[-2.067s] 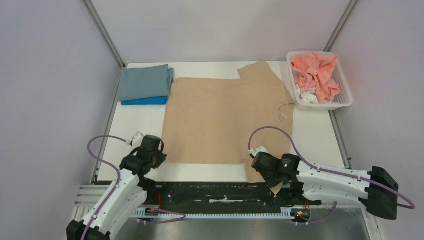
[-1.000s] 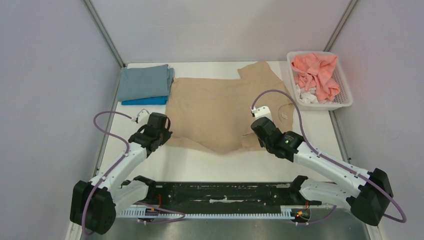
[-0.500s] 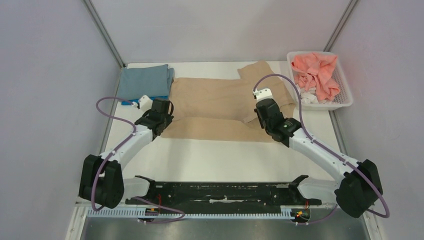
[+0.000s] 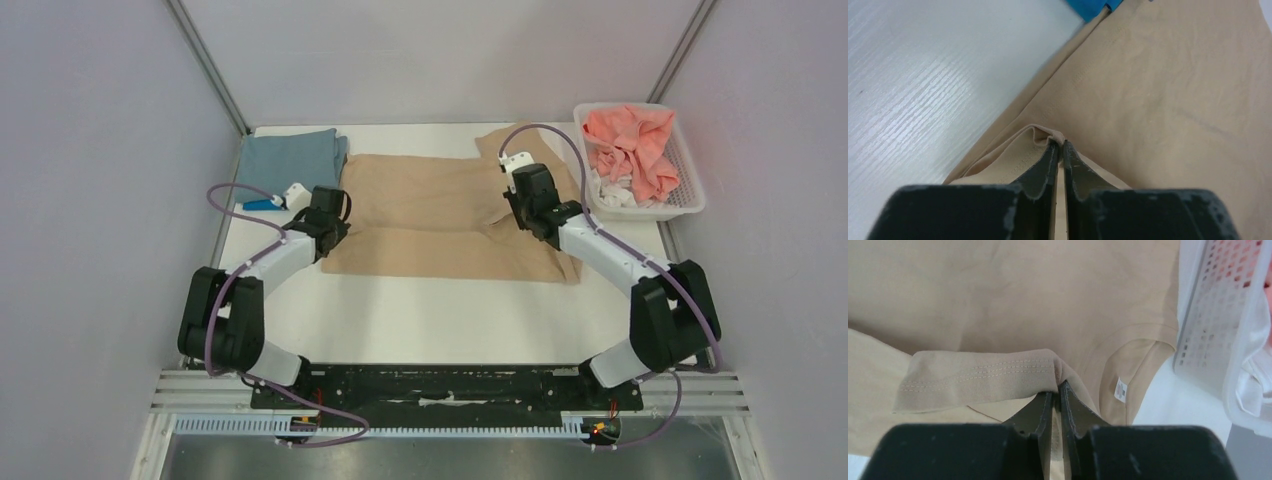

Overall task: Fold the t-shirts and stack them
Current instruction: Fold the flattened tshirt in 1/3 of the way

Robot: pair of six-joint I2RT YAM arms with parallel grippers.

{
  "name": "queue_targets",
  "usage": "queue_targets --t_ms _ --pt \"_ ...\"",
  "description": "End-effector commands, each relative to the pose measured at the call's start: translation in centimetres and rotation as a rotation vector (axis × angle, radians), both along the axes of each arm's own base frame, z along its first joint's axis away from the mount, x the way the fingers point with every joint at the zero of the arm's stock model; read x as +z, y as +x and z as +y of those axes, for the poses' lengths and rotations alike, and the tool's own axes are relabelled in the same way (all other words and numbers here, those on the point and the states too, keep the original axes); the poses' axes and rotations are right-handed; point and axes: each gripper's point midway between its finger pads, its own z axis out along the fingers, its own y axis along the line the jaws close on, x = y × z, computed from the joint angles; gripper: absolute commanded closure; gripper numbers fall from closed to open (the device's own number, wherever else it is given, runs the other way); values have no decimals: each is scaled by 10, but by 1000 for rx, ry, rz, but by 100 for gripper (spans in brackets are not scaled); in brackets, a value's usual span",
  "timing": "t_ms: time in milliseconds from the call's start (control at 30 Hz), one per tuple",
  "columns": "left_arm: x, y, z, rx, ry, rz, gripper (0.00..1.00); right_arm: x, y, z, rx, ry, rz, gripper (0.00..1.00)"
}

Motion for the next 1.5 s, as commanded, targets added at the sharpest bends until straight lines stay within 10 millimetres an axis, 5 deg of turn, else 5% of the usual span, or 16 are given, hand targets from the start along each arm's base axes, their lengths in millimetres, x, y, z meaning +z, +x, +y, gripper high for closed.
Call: queue_targets --t_ms 0,67,100,133,233,333,500,633,733,867,1067,1200,1367,1467 --pt "8 24 6 14 20 -34 68 1 34 11 61 18 -14 88" --pt "7 29 7 13 27 -25 41 -12 47 7 56 5 17 82" --pt "12 33 8 12 28 -30 30 -18 56 4 56 -9 31 71" --pt "15 35 7 2 35 -26 25 -22 63 0 47 -27 42 56" --pt "33 40 1 -39 27 -35 21 -15 87 -16 -42 -75 41 34" --pt "42 35 -9 -98 -4 -31 20 4 85 -24 -100 -74 16 3" --pt "23 14 -43 -264 -120 33 19 19 29 -39 -170 10 -22 2" --pt "3 -2 -64 -352 -177 61 18 -12 -40 -57 -264 94 11 2" --pt "-19 -11 -66 -364 -184 104 18 -38 -64 -53 -126 75 41 2" --pt "-38 -14 -63 -352 -169 152 18 -47 -52 -63 -152 -4 38 2" --pt "-49 -21 -45 -308 -93 195 17 -47 11 -97 -426 20 0 2" --pt "-55 -28 -34 -279 -53 219 17 -25 44 -116 -545 101 -92 2" --pt "-61 -34 -29 -265 -45 243 17 -21 38 -139 -628 112 -52 2" --pt "-59 -34 -33 -279 -59 238 17 -36 20 -124 -521 159 40 2"
